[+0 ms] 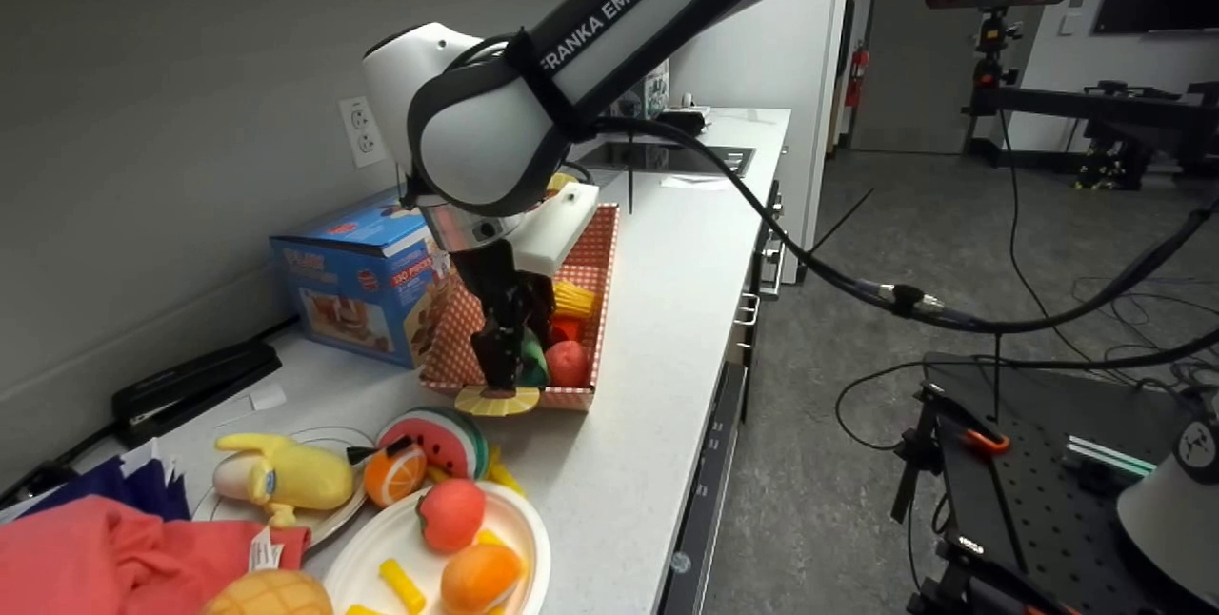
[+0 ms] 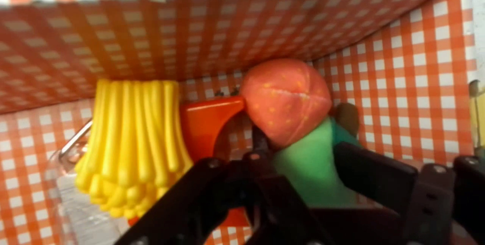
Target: Remove the green plushy from the box and put it on the counter
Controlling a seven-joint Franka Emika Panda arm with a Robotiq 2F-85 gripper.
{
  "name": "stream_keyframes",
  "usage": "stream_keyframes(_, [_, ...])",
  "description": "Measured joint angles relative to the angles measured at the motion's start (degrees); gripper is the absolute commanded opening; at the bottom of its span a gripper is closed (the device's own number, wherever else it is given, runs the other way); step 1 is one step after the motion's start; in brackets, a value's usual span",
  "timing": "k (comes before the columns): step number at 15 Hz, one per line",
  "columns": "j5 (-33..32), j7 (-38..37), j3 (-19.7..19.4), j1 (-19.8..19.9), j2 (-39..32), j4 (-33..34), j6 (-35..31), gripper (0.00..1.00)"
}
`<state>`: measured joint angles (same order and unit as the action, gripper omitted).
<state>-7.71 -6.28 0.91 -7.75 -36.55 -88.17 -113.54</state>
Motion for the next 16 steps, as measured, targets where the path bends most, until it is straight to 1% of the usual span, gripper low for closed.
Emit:
stream_keyframes(1, [0.0, 0.0, 0.0, -0.1, 0.1, 0.1, 0.0, 0.05])
stream_keyframes(2, [0.0, 0.0, 0.0, -0.1, 0.2, 0.2, 0.0, 0.0])
stream_keyframes(10, [-2.3, -0.2, -0.6, -0.2, 0.5, 0.1, -0.4, 0.0])
stream_keyframes(11, [-2.7, -0.2, -0.8, -0.2, 0.4, 0.1, -0.4, 0.27])
stream_keyframes(12, [-3.1, -0.2, -0.9, -0.1, 0.4, 0.1, -0.4, 0.29])
stream_keyframes(13, [-3.3, -0.2, -1.0, -0.1, 0.3, 0.0, -0.4, 0.34])
stream_keyframes(14, [-3.4, -0.3, -1.0, -0.1, 0.1, 0.0, -0.4, 0.43])
stream_keyframes(16, [-3.4, -0.9, -1.1, -0.1, -0.3, 0.0, -0.4, 0.57])
